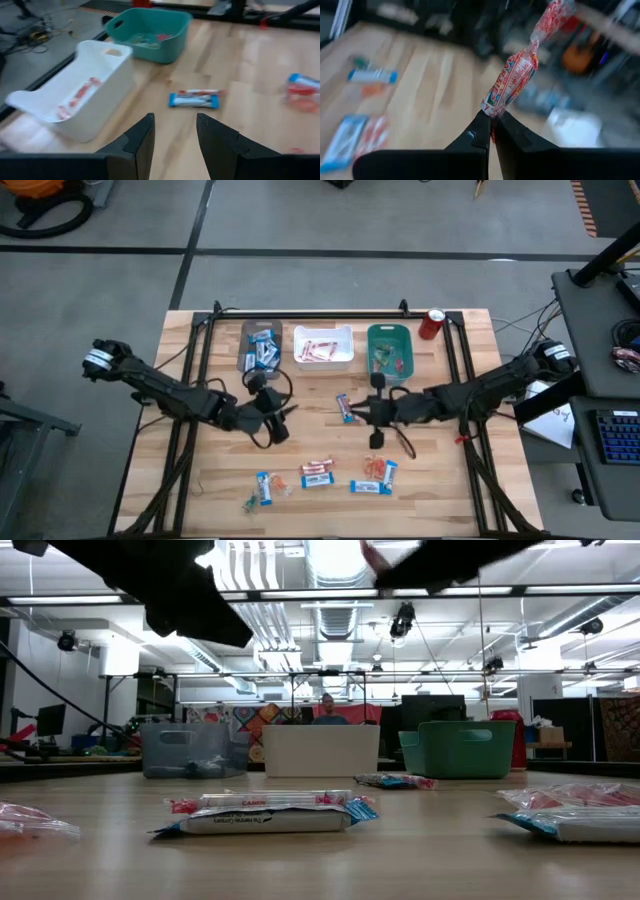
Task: Sort candy
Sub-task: Put the orange candy into the white bin
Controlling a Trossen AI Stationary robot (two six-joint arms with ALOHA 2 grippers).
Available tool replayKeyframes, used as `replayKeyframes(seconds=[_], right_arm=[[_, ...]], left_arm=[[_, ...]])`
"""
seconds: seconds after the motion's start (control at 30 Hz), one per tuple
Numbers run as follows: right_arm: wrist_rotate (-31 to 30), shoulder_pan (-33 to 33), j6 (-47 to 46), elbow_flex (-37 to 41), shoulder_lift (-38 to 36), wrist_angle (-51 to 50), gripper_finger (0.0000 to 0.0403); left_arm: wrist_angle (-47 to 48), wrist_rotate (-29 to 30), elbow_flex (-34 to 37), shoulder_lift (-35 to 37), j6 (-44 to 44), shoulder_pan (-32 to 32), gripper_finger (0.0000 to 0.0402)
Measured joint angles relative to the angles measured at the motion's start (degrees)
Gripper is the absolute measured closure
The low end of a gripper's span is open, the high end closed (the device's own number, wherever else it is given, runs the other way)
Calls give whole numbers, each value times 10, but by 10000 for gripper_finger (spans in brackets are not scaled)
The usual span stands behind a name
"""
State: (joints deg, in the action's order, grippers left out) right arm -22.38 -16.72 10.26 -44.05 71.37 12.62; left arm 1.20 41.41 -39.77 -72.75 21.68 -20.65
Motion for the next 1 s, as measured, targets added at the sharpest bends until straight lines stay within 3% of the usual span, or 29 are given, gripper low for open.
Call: replayKeyframes(seconds=[0.13, 0.3, 0.47, 0.87, 1.0], right_arm=[[68, 28, 78, 15, 7, 155, 391], [180, 45, 79, 26, 38, 304, 390], [182, 48, 45, 19, 72, 344, 390], [160, 113, 32, 12, 85, 344, 390], [104, 161, 24, 12, 99, 343, 390]], left_arm=[[-68, 0, 0, -34, -10, -42, 272], [-159, -1, 0, -84, -37, -81, 272], [-223, -1, 0, -124, -46, -93, 272], [-232, 1, 0, -133, -42, -99, 272], [-220, 1, 0, -130, -34, -103, 272]])
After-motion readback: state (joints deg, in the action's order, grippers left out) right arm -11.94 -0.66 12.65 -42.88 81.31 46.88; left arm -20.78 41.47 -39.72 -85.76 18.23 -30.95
